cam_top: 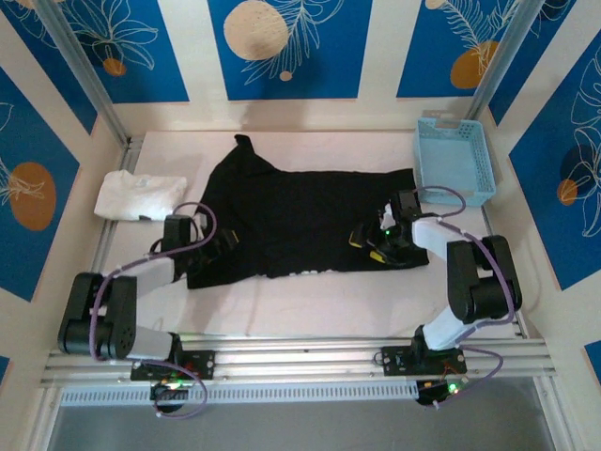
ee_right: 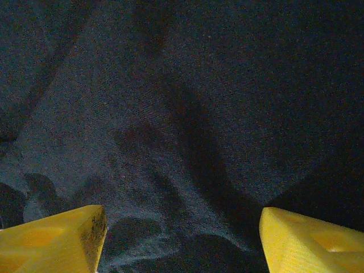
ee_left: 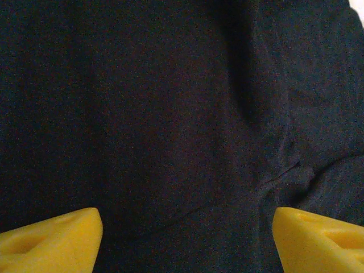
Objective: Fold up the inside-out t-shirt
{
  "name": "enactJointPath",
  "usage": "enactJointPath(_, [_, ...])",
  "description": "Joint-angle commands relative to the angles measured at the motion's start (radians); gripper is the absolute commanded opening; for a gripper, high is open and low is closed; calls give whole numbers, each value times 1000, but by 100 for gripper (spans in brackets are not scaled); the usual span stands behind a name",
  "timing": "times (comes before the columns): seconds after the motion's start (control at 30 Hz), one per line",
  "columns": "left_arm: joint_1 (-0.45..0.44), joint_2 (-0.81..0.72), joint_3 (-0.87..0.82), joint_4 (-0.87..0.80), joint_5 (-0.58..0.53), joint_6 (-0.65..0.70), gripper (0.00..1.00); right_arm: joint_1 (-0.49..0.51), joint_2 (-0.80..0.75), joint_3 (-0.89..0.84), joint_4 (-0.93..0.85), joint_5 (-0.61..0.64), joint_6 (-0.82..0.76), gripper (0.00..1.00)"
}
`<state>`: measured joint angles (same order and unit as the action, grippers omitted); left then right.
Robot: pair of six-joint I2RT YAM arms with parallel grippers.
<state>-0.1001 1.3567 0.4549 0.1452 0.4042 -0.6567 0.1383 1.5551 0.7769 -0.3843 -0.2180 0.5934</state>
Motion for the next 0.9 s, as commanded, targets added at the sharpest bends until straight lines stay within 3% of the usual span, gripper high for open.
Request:
enactJointPath(0.0, [5, -80, -93, -207, -6, -48, 79, 14, -83, -80, -115, -9, 50, 71])
enactJointPath(0.17, [5, -336, -108, -410, -98, -48, 79, 95, -268, -181, -124, 33, 112, 71])
enactJointPath(0.3, [7, -445, -48, -431, -223, -10, 80, 122, -331, -122, -104, 120, 60, 72])
enactJointPath(0.4, [8, -379, 30, -367, -238, 5, 80, 92, -291, -35, -103, 184, -12, 74])
enactJointPath(0.67, [0, -108, 111, -116, -75, -79, 78, -62, -64, 151, 31, 216, -104, 75])
enactJointPath(0.87, [-1, -69, 117, -85, -73, -68, 78, -71, 189, 394, 48, 317, -236, 75])
